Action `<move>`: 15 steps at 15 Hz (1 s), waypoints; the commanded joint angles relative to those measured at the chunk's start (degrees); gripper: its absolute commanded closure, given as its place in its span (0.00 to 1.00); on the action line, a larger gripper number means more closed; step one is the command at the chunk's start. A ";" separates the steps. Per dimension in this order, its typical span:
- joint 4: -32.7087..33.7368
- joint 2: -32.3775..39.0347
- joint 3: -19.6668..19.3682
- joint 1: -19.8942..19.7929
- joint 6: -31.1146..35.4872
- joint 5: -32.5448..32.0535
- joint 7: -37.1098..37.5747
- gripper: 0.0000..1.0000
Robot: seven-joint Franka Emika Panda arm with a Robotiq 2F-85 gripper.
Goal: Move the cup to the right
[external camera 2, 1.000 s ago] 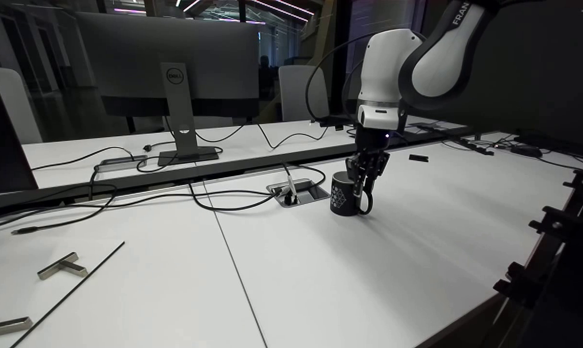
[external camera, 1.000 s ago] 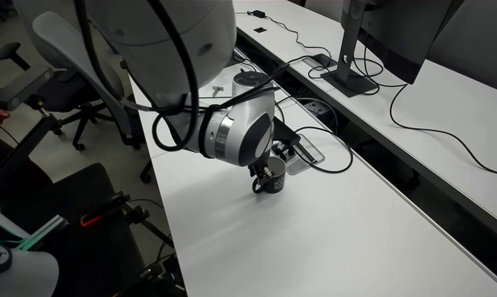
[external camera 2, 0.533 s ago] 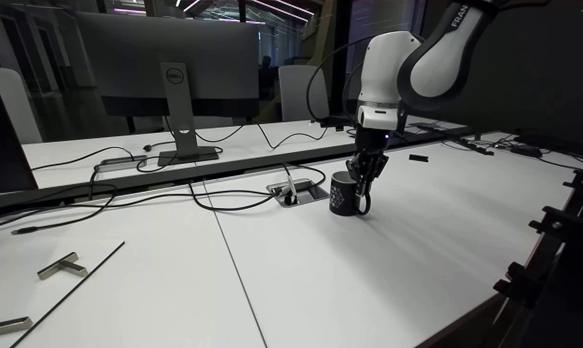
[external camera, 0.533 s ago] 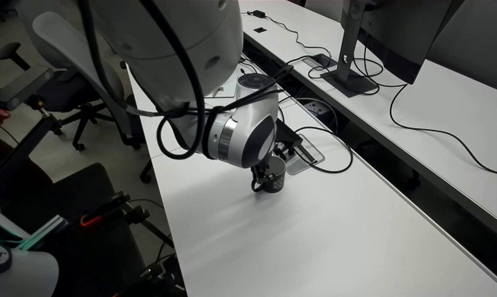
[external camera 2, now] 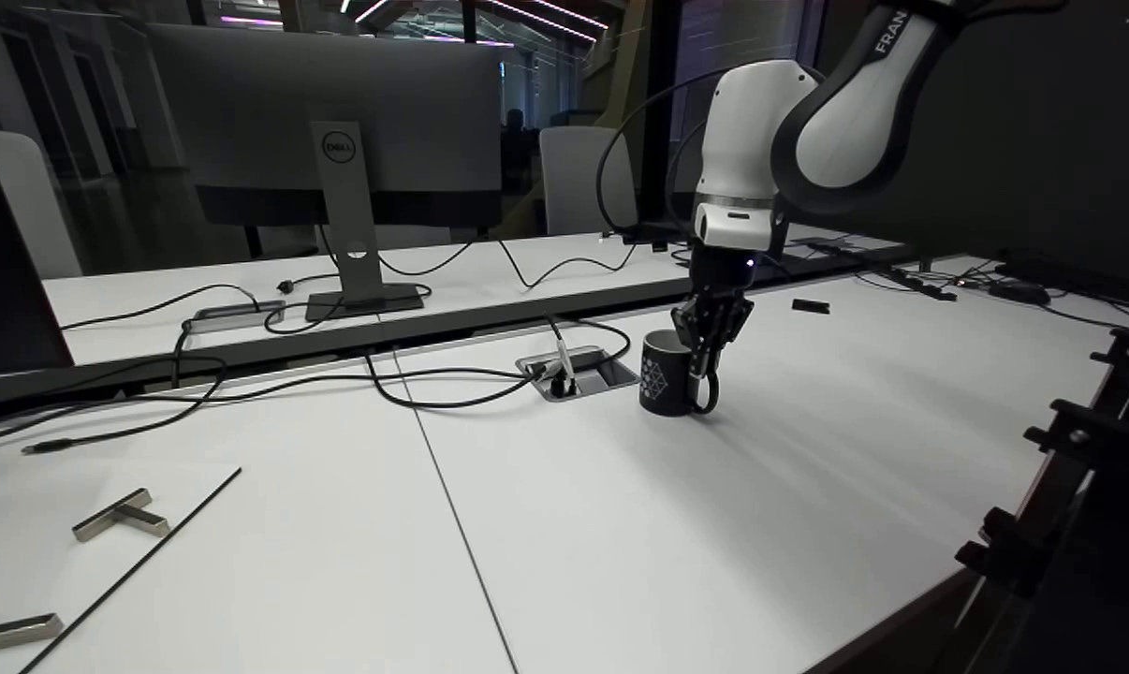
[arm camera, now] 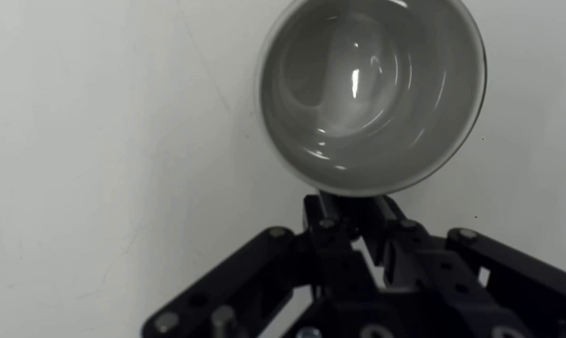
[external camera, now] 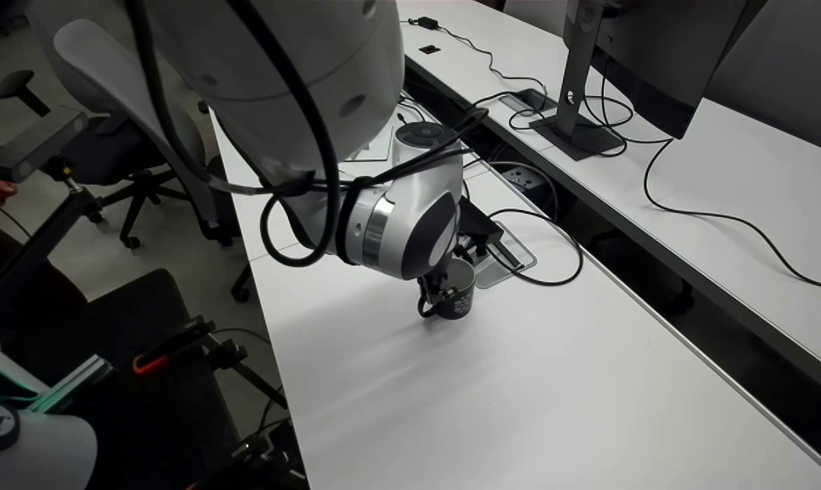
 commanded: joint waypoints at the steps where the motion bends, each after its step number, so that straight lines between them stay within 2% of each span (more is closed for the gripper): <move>1: -1.48 -2.54 -1.48 0.62 2.69 -1.60 1.55 0.96; 2: -1.73 -2.91 -1.91 0.84 3.30 -1.81 1.90 0.96; 3: -2.89 -4.48 -5.04 4.03 5.90 2.01 0.24 0.96; 6: -4.63 -6.11 -8.01 6.23 8.98 4.70 0.26 0.96; 10: -8.44 -7.57 -7.91 6.13 10.17 9.88 0.27 0.96; 15: -13.09 -8.63 -6.88 4.87 12.67 19.39 0.40 0.96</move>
